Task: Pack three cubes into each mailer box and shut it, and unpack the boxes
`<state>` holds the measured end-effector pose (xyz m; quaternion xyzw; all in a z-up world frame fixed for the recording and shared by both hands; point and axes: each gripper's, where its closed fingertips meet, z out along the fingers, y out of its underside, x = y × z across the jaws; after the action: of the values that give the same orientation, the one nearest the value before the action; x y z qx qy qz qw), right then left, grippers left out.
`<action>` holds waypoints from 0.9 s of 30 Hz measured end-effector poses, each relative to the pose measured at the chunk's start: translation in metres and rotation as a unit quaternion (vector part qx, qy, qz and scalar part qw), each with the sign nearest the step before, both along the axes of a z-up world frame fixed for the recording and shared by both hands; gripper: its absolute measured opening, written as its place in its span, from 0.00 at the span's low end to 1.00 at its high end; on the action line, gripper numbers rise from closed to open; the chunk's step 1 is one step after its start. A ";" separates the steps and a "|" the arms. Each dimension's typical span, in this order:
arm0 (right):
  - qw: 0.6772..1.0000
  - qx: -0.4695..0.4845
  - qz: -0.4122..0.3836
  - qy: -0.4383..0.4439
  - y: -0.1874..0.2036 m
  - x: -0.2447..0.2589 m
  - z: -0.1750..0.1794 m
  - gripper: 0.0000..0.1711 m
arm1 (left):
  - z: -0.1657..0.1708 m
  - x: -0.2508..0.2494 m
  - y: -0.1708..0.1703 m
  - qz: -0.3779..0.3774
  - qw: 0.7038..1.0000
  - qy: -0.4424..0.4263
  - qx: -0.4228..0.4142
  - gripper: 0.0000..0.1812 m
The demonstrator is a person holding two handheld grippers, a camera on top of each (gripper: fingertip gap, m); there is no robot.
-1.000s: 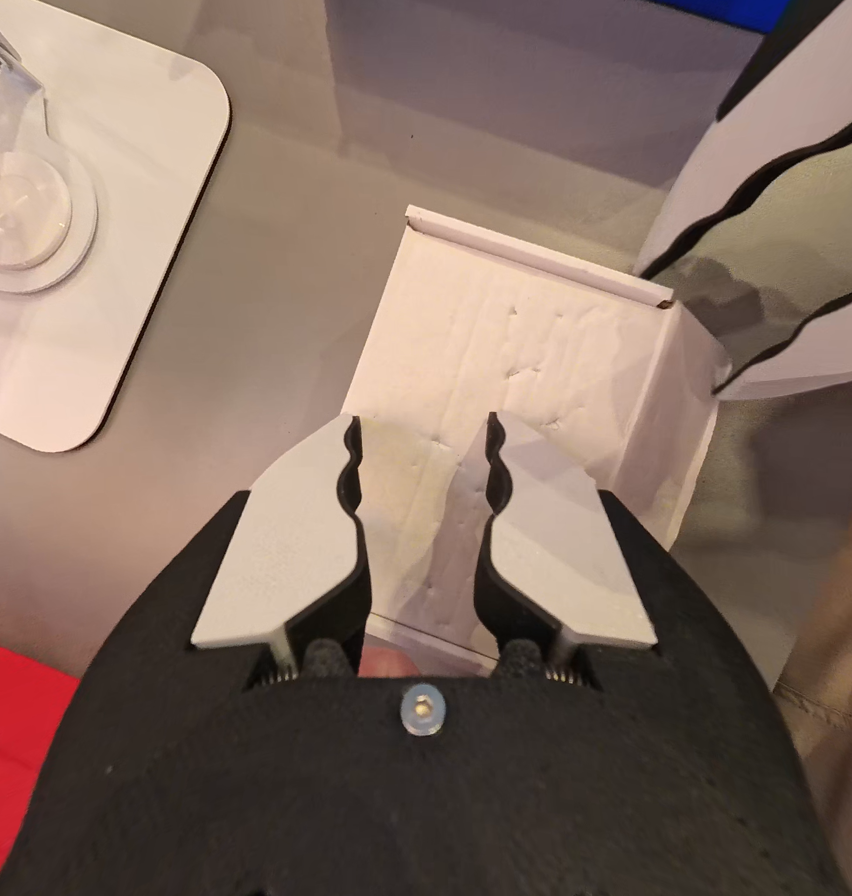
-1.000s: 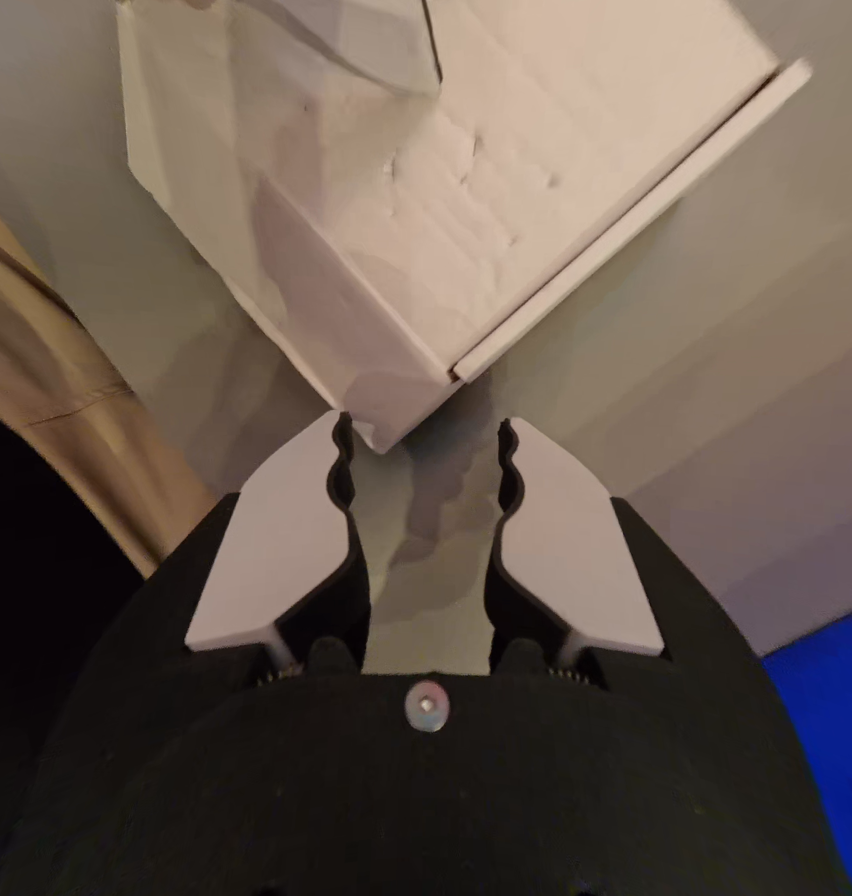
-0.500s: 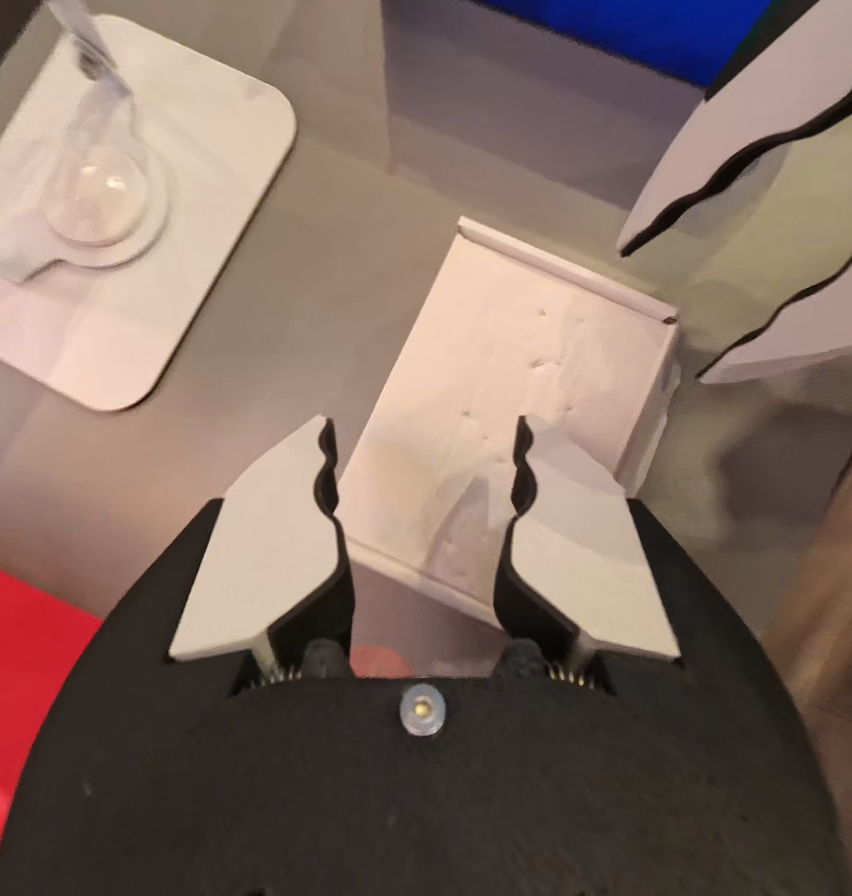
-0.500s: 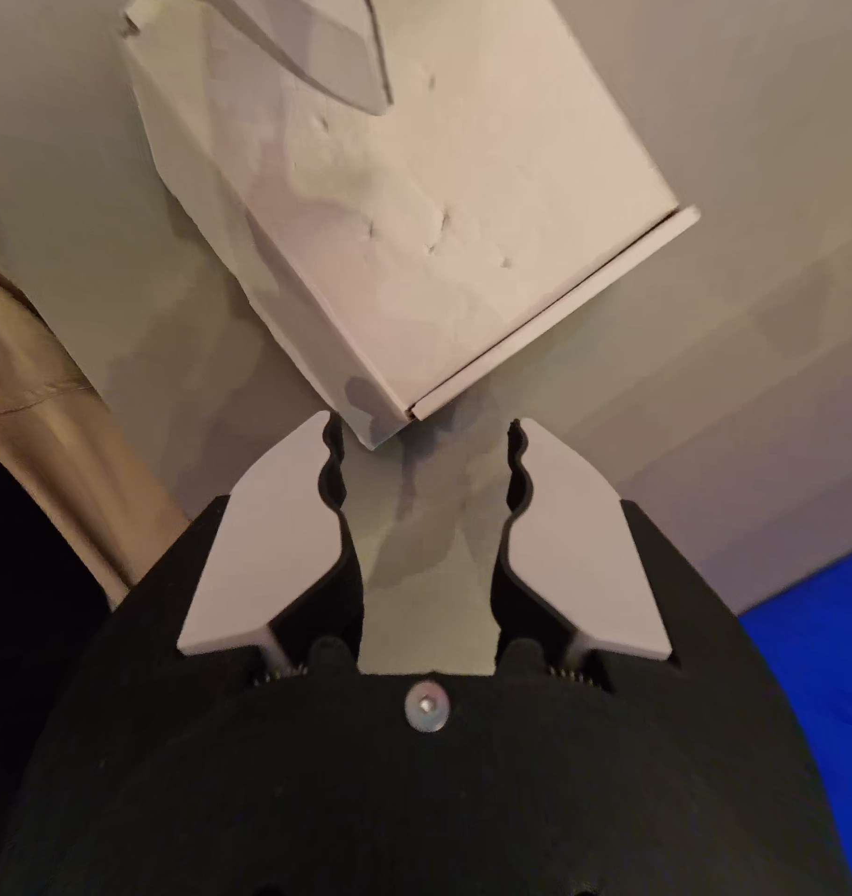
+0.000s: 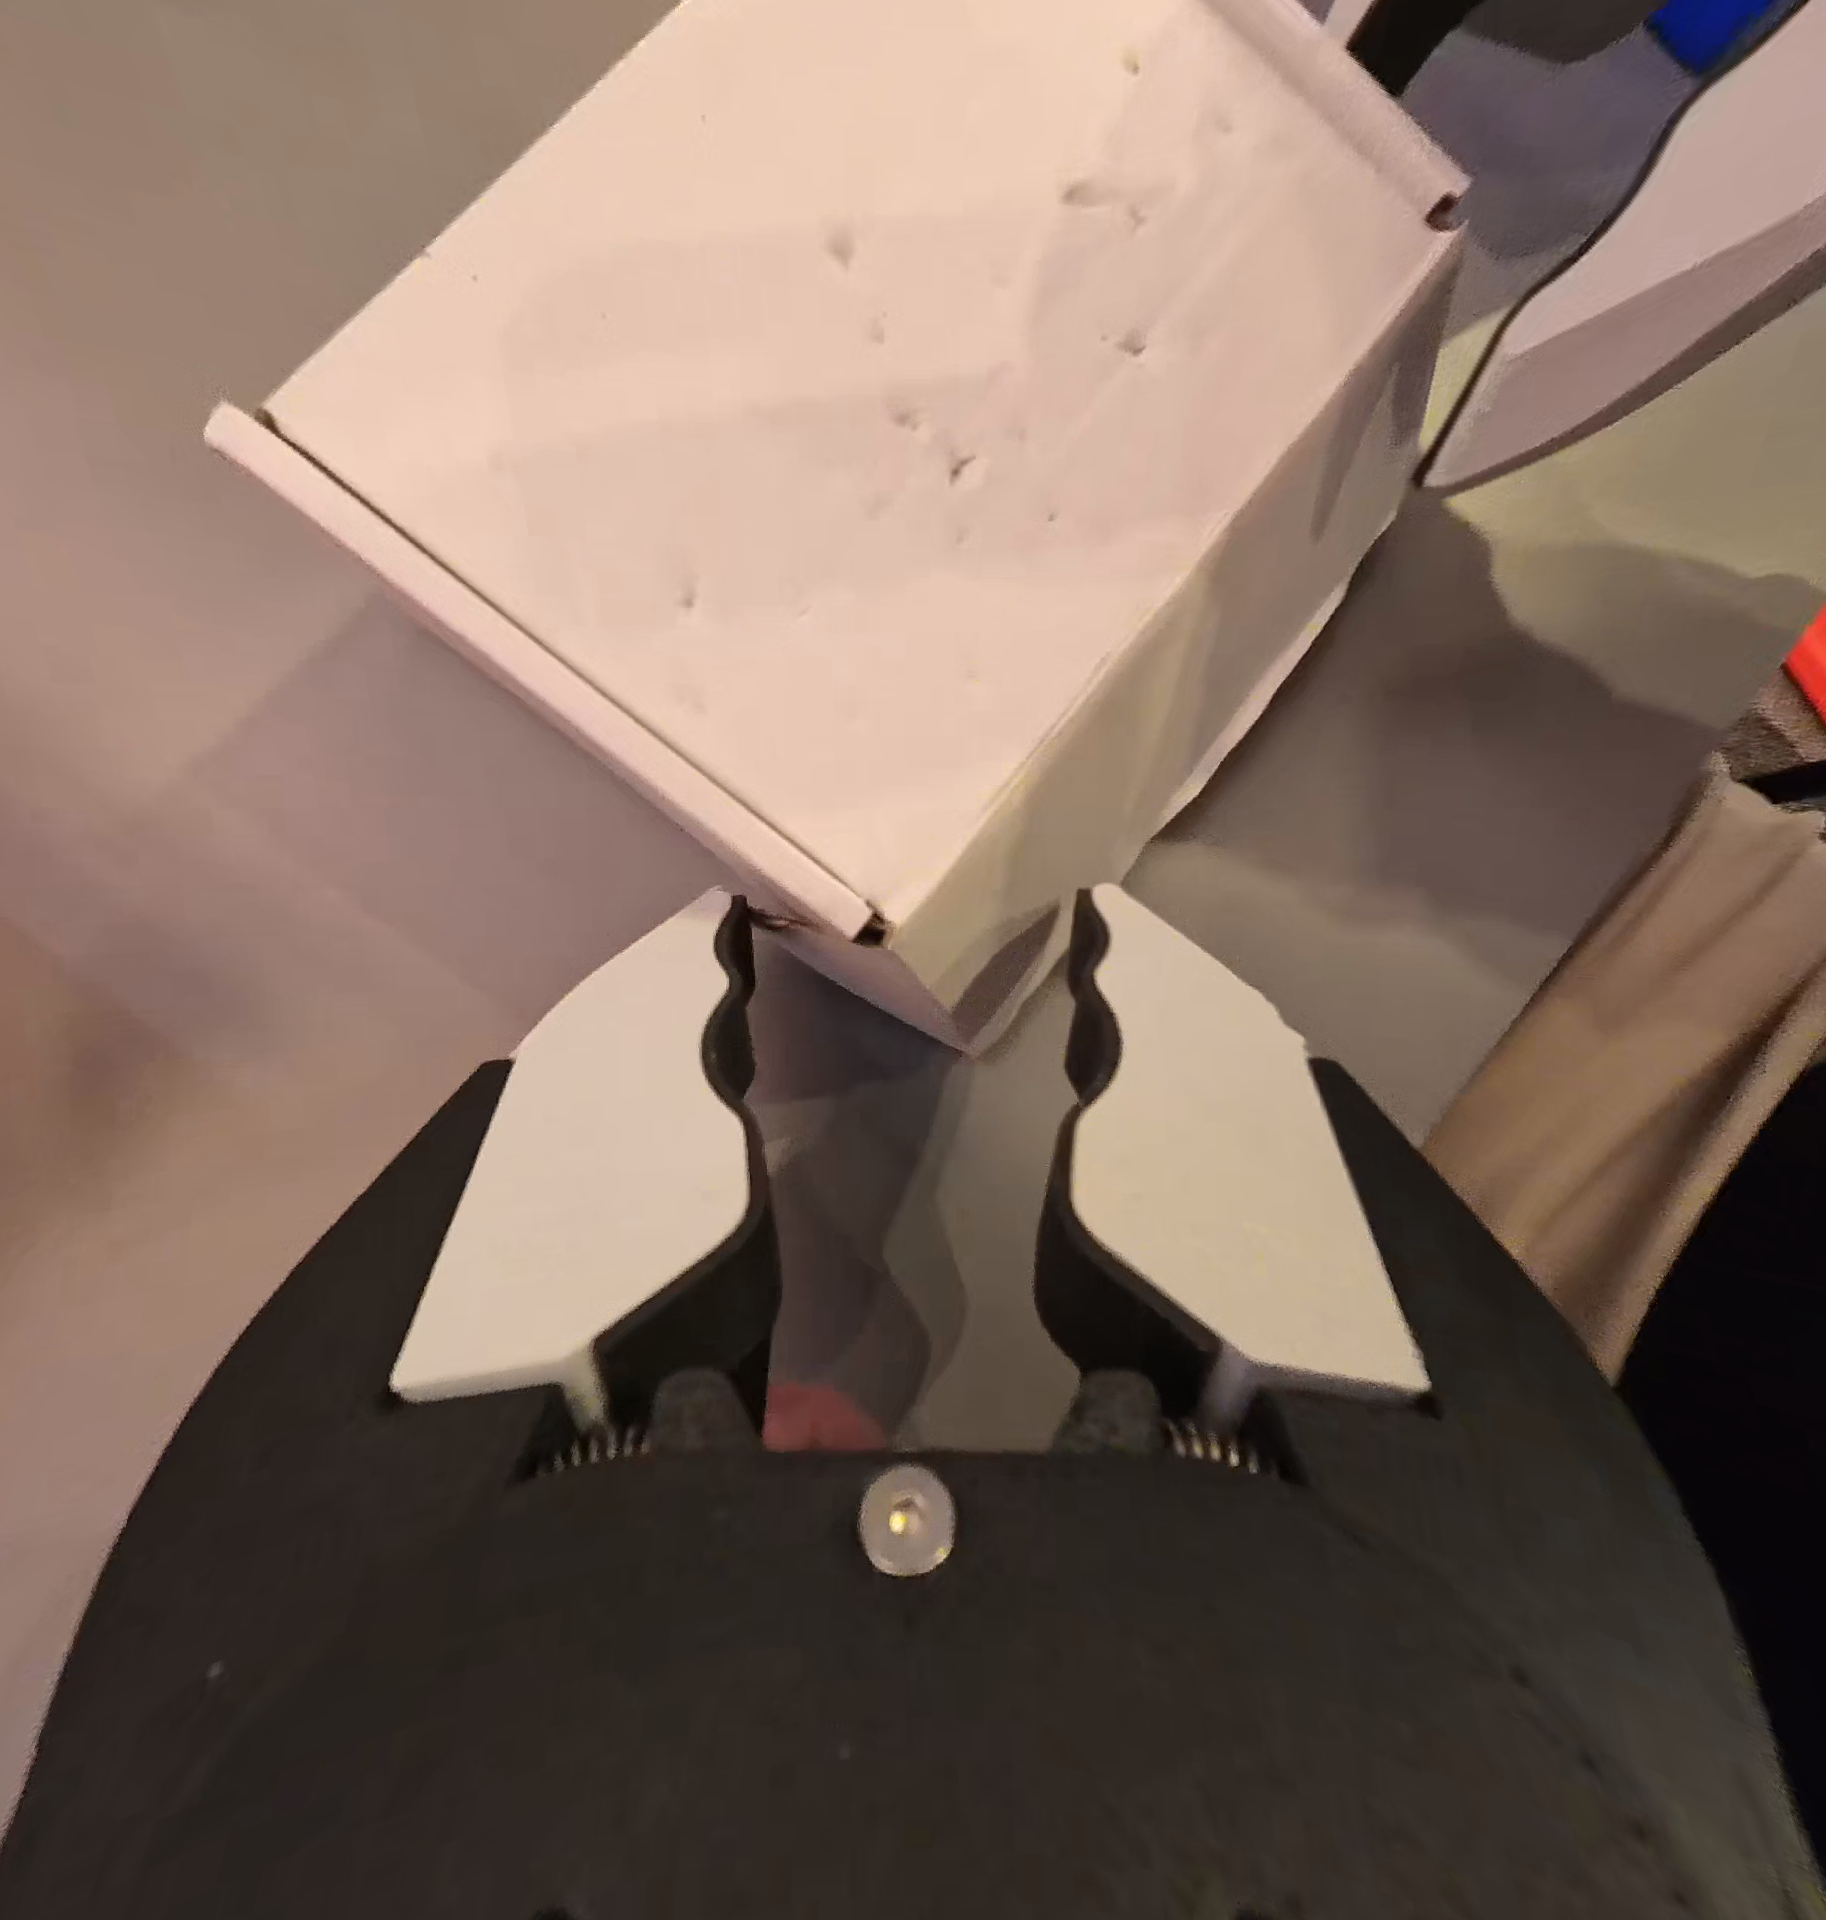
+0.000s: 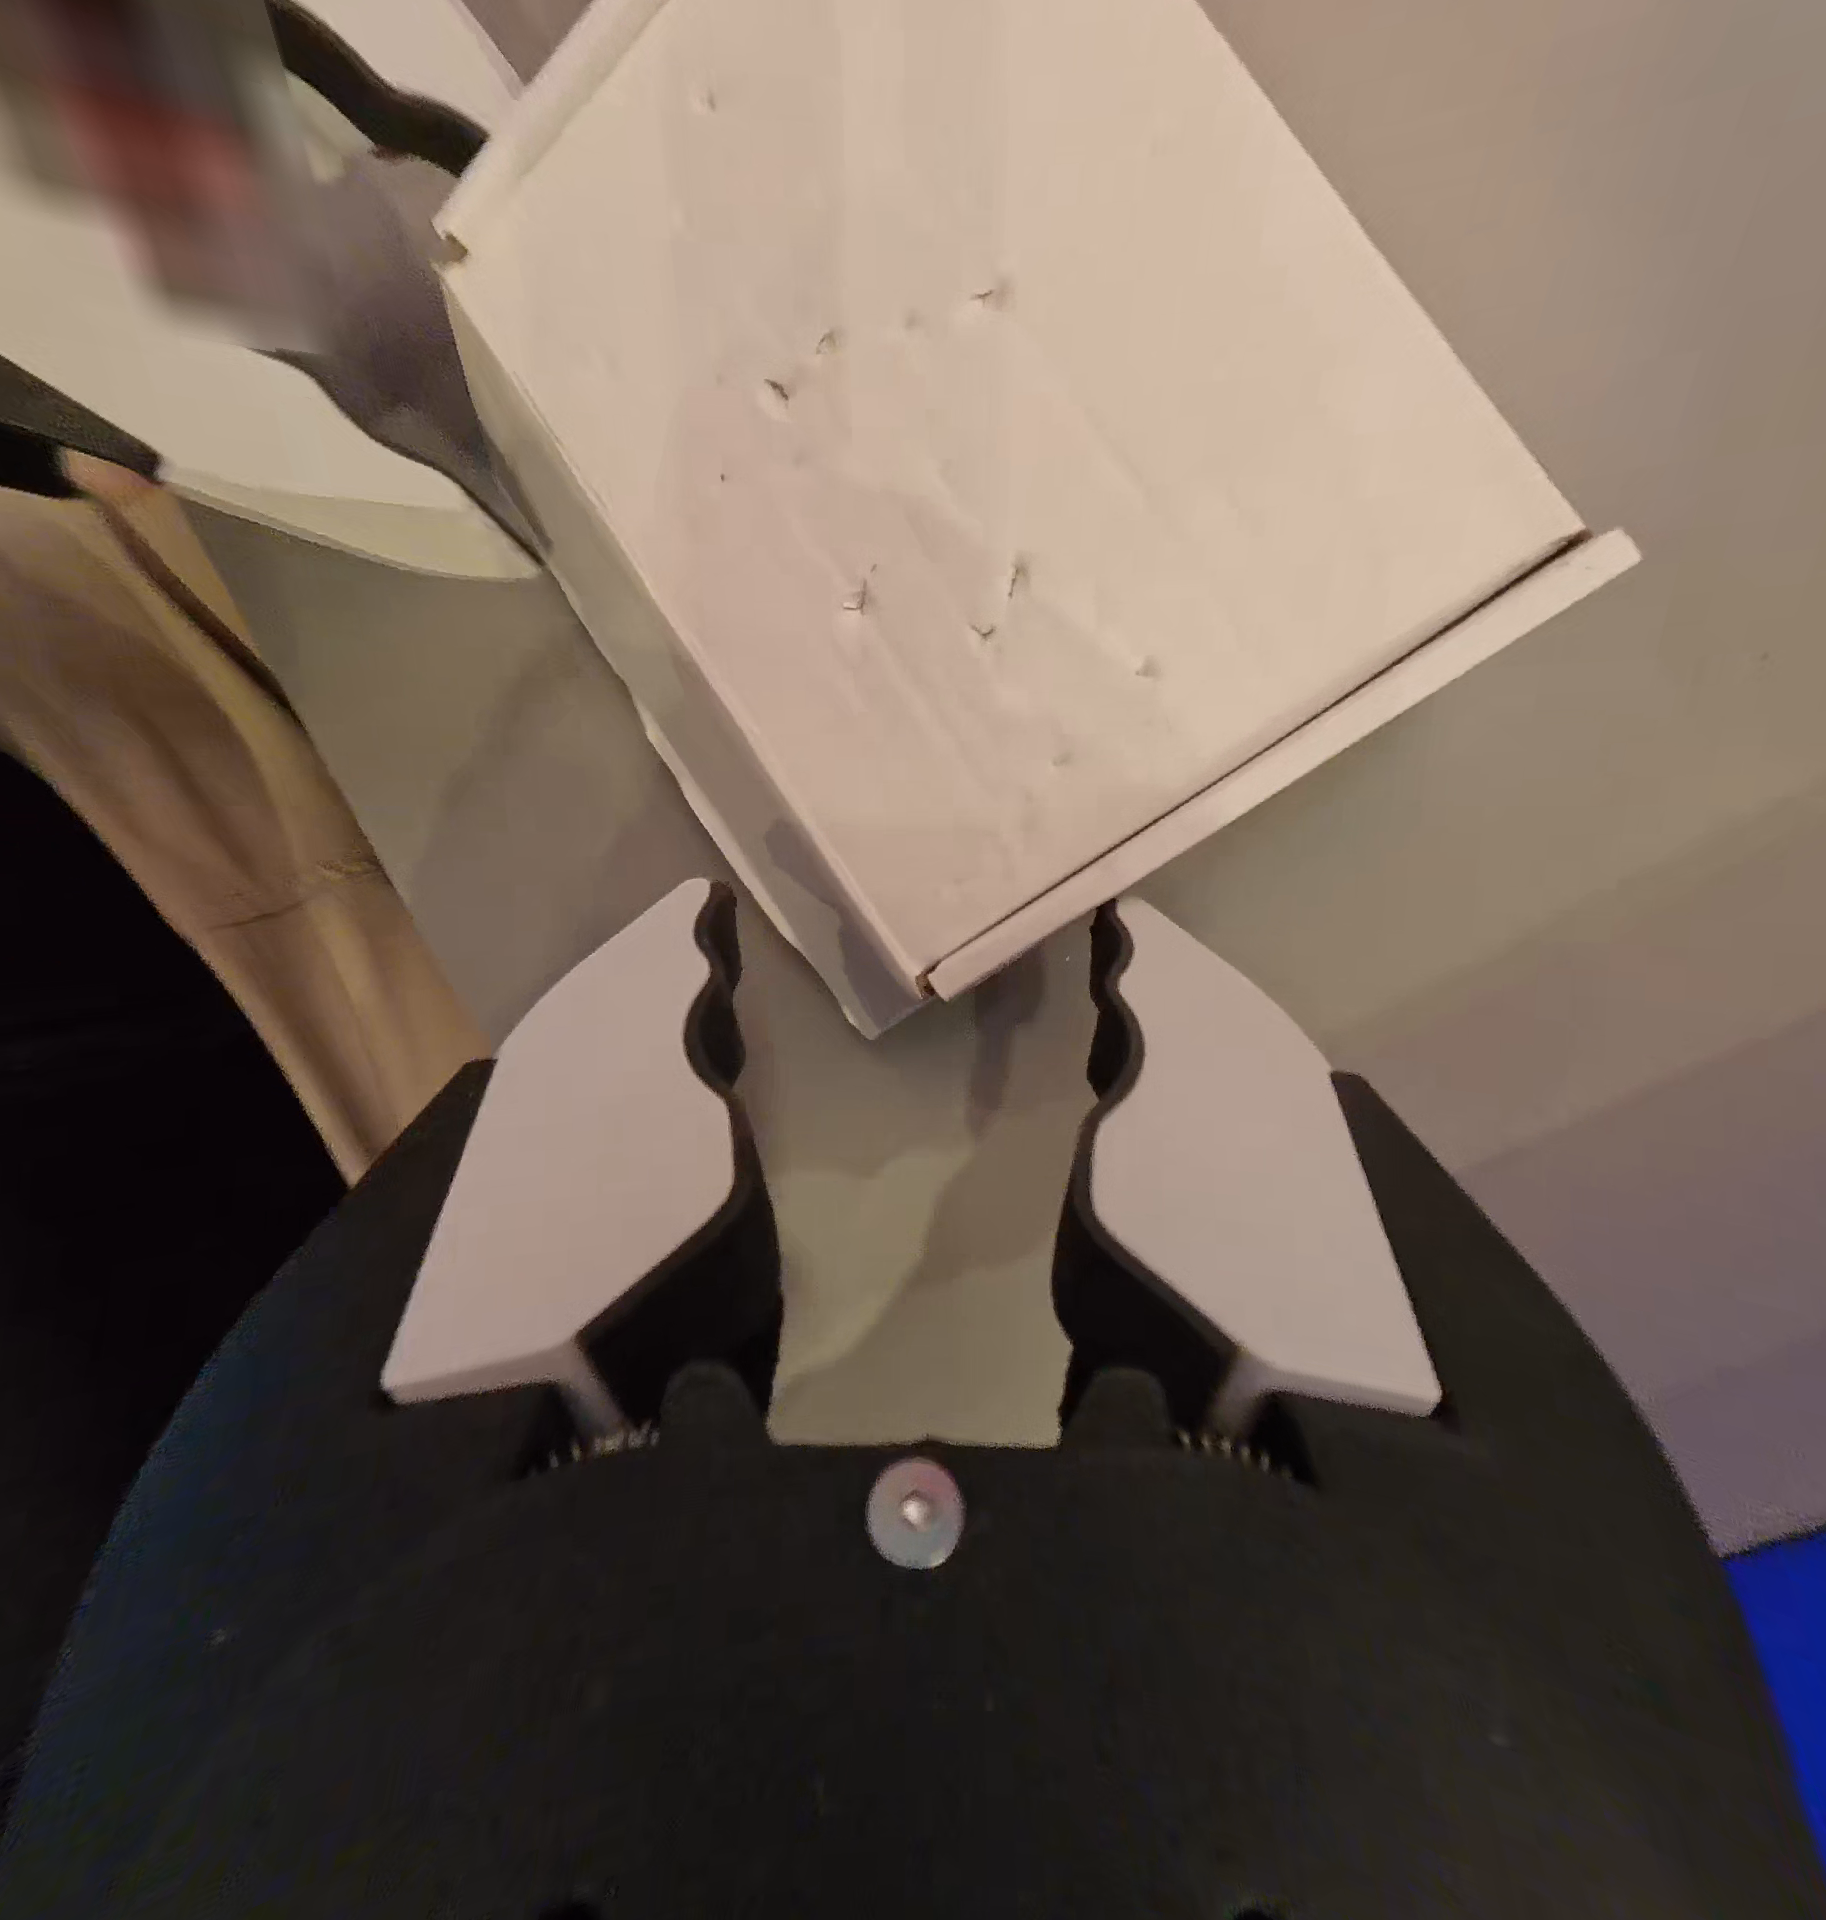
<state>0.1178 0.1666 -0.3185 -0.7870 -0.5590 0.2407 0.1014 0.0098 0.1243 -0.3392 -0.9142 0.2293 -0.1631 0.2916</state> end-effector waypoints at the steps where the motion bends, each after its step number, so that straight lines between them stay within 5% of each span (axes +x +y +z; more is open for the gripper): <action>1: 1.000 -0.006 -0.010 0.010 0.002 -0.001 0.004 0.38 | 0.000 0.001 0.000 -0.001 1.000 -0.005 -0.001 0.32; 9: 0.987 0.158 0.000 -0.010 0.042 -0.016 0.032 0.42 | -0.005 0.003 0.001 -0.014 1.000 0.015 0.002 0.27; 13: 0.985 0.160 0.061 -0.035 0.045 -0.037 0.020 0.38 | -0.006 0.004 0.003 -0.015 1.000 0.015 0.001 0.28; 27: 0.988 0.106 0.044 -0.101 0.049 -0.040 0.007 0.35 | -0.004 0.029 -0.014 -0.003 0.990 -0.119 -0.070 0.33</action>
<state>0.0776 0.2156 -0.3118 -0.7670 -0.6224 0.1032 0.1167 0.0388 0.1100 -0.3431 -0.9058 0.1841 -0.2870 0.2515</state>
